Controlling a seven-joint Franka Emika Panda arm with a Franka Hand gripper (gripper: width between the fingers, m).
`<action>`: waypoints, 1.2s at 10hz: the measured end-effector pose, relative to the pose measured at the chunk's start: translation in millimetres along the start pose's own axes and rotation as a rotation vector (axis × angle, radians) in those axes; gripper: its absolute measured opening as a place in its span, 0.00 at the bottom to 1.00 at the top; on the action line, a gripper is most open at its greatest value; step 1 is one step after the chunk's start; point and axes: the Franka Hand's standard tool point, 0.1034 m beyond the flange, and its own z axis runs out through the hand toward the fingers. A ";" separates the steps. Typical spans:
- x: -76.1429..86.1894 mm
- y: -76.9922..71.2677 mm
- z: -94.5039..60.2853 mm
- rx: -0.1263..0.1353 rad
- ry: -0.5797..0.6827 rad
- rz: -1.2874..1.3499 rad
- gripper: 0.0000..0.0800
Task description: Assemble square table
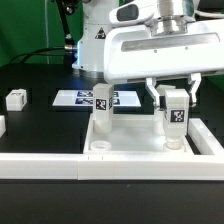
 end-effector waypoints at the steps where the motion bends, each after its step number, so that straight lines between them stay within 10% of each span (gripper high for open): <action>1: -4.5 -2.1 3.5 0.002 0.000 -0.003 0.36; 8: -10.6 -15.9 11.3 -0.001 0.050 -0.006 0.36; 12: -13.1 -14.9 12.8 -0.002 0.037 -0.008 0.77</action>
Offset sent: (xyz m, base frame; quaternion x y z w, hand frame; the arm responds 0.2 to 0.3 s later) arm 0.0002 -0.0034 -0.0160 -0.0092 0.0125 -0.0096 0.9998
